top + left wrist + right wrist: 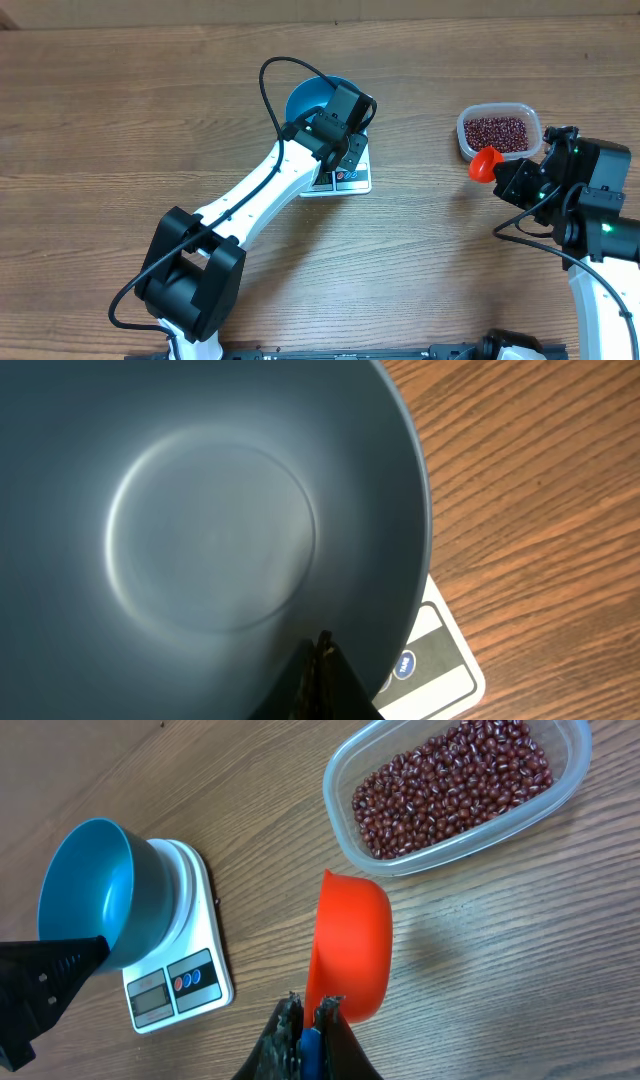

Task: Scoop item into bowl and weigh 150g on scale
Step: 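Lift the left gripper off the scale and retract it left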

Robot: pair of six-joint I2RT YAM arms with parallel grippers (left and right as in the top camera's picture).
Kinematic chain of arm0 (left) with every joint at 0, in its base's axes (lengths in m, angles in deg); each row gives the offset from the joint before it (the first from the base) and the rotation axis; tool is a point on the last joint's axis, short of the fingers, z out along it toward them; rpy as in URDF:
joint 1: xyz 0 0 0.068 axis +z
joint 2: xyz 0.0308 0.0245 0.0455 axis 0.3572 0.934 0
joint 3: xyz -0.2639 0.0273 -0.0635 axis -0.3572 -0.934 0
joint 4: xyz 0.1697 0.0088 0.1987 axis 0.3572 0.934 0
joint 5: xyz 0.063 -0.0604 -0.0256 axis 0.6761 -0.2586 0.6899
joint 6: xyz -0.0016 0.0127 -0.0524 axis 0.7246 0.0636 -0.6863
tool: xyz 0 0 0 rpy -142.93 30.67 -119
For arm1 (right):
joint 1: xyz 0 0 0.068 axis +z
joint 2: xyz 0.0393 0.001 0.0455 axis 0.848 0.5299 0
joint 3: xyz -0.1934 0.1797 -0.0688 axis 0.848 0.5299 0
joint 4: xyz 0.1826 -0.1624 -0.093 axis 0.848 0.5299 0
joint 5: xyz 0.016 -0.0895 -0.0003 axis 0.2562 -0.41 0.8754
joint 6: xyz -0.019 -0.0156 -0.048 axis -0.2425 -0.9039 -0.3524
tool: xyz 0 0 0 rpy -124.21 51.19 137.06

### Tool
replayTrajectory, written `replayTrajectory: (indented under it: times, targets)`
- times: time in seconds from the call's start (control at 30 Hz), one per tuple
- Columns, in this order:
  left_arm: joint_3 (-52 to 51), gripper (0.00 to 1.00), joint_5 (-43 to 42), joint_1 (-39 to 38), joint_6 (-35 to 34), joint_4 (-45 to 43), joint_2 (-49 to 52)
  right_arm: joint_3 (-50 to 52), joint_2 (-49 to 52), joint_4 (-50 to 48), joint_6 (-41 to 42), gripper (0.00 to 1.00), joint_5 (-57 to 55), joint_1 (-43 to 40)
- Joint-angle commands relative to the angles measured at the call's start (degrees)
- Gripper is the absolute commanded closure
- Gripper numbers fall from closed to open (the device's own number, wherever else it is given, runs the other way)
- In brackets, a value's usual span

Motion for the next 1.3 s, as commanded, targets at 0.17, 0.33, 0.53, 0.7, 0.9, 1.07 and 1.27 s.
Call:
replayTrajectory:
  times: [0.17, 0.33, 0.53, 0.7, 0.9, 1.07, 1.27]
  targets:
    - [0.31, 0.96, -0.61, -0.37, 1.07, 0.07, -0.11, -1.95, -0.11, -0.33, -0.26, 0.96, -0.20, -0.17]
    - [1.60, 0.96, 5.03, -0.37, 1.09, -0.90, -0.22, -1.95, -0.11, -0.31, -0.26, 0.96, -0.22, -0.17]
    - [9.84, 0.96, 6.71, -0.37, 2.78, 4.72, -0.22, -1.95, -0.11, -0.31, -0.26, 0.96, -0.22, -0.17]
    - [18.03, 0.96, 4.24, -0.37, 2.75, 15.54, -0.28, -1.95, -0.11, -0.37, -0.46, 0.96, -0.24, -0.17]
    - [19.91, 0.00, -2.05, 0.00, 2.75, 21.22, -3.67, -1.95, -0.11, -0.28, -0.48, 0.96, -0.24, -0.17]
    - [19.91, 0.00, -2.80, 0.87, 2.78, 23.43, -9.20, -1.95, -0.11, -0.09, -0.46, 0.96, -0.24, -0.17]
    - [19.89, 0.00, -2.84, 1.60, 2.80, 26.12, -16.74, -1.95, -0.11, 0.20, -0.46, 0.96, -0.22, -0.17]
